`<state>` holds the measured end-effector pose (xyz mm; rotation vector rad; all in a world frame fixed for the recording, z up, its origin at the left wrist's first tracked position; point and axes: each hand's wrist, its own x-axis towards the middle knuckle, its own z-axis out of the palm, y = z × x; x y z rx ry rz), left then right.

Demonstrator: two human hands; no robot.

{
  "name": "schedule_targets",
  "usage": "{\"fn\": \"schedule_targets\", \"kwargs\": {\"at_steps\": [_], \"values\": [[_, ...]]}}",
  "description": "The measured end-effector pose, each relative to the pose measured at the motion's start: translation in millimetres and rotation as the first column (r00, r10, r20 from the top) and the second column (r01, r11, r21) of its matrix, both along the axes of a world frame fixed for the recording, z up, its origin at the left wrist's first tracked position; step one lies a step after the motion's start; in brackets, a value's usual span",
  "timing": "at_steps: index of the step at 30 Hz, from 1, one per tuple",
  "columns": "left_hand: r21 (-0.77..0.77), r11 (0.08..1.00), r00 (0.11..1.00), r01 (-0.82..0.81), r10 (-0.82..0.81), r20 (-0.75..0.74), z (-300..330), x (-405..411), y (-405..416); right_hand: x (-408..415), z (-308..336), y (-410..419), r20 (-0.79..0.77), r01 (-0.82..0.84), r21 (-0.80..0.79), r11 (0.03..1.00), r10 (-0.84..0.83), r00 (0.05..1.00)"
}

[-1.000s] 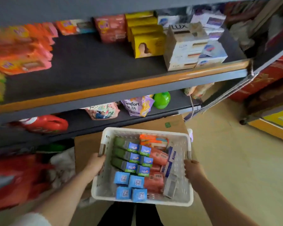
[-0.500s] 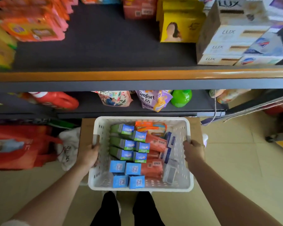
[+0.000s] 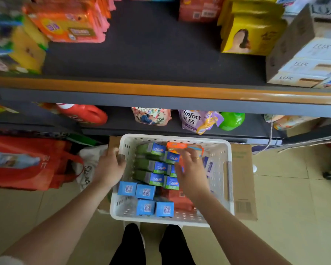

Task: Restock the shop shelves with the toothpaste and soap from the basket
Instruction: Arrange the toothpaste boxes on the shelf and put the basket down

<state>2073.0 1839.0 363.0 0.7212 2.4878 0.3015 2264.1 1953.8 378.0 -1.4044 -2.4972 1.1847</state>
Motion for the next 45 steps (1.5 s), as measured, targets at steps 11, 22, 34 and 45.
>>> {"fn": "schedule_targets", "kwargs": {"at_steps": [11, 22, 34, 45], "values": [[0.243, 0.864, 0.871, 0.442, -0.478, 0.115, 18, 4, 41, -28, 11, 10, 0.279, 0.030, -0.132, 0.991, 0.008, 0.960], [-0.380, 0.802, 0.853, 0.461, -0.519, -0.061, 8, 57, 67, 62, 12, 7, 0.387, 0.059, -0.401, 0.914, 0.111, 0.915], [-0.398, 0.888, 0.952, 0.231, -0.291, -0.097, 42, 23, 32, 77, 32, -17, 0.388, 0.084, -0.328, 0.941, 0.054, 0.920], [0.036, 0.934, 0.867, 0.355, -0.314, -0.386, 201, -75, -175, -35, 125, -100, 0.134, 0.034, -0.142, 0.989, -0.015, 0.991]]}}
